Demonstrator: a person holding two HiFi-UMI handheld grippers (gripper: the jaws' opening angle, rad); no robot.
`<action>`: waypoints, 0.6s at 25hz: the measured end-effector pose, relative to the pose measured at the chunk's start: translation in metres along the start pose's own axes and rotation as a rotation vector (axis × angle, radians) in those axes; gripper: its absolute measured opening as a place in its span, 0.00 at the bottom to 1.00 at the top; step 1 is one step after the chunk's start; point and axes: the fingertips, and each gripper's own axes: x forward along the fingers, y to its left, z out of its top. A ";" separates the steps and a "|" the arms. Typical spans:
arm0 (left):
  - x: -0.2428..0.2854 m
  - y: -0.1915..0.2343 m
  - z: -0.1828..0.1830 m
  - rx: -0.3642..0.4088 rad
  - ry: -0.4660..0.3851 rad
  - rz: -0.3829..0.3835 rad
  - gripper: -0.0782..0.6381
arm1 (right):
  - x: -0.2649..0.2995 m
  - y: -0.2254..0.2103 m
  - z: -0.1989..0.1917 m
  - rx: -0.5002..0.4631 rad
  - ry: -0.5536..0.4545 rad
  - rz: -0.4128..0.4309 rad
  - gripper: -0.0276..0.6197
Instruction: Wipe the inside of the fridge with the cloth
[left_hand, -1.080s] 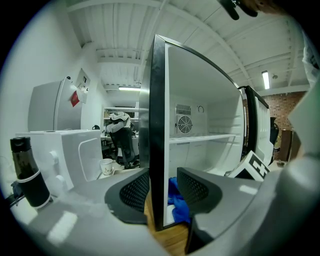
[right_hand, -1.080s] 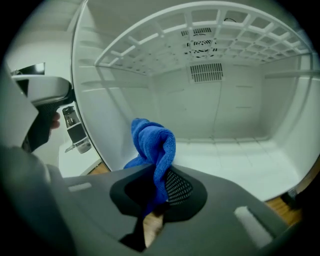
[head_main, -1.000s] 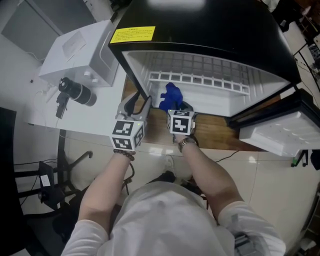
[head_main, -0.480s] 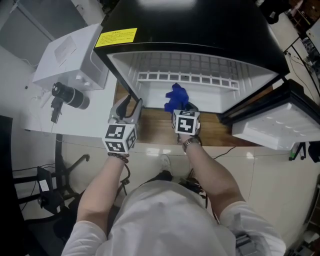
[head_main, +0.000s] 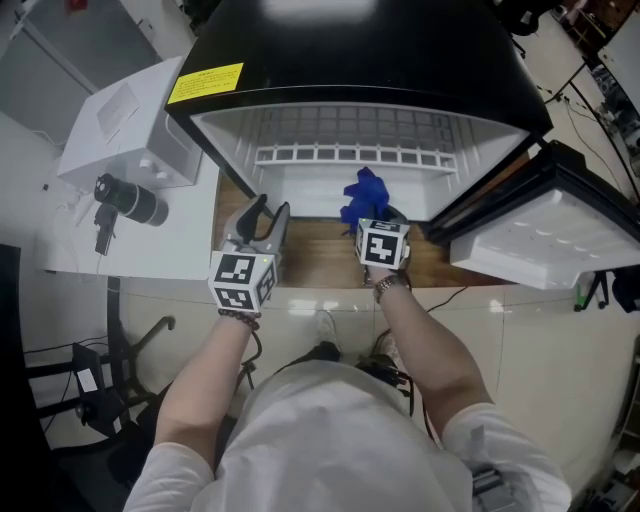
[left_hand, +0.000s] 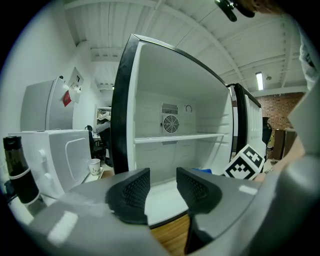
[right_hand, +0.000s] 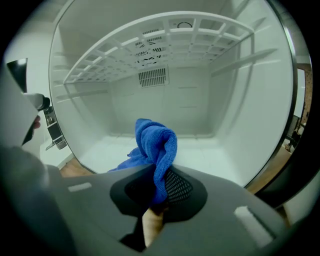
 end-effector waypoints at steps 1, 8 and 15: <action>0.001 -0.004 0.001 0.002 -0.001 -0.006 0.33 | -0.001 -0.004 0.001 0.001 -0.006 -0.005 0.10; 0.007 -0.024 0.002 0.013 0.000 -0.040 0.33 | -0.008 -0.046 -0.013 0.031 0.048 -0.090 0.10; 0.009 -0.038 0.004 0.026 0.001 -0.064 0.33 | -0.015 -0.077 -0.014 0.044 0.062 -0.160 0.10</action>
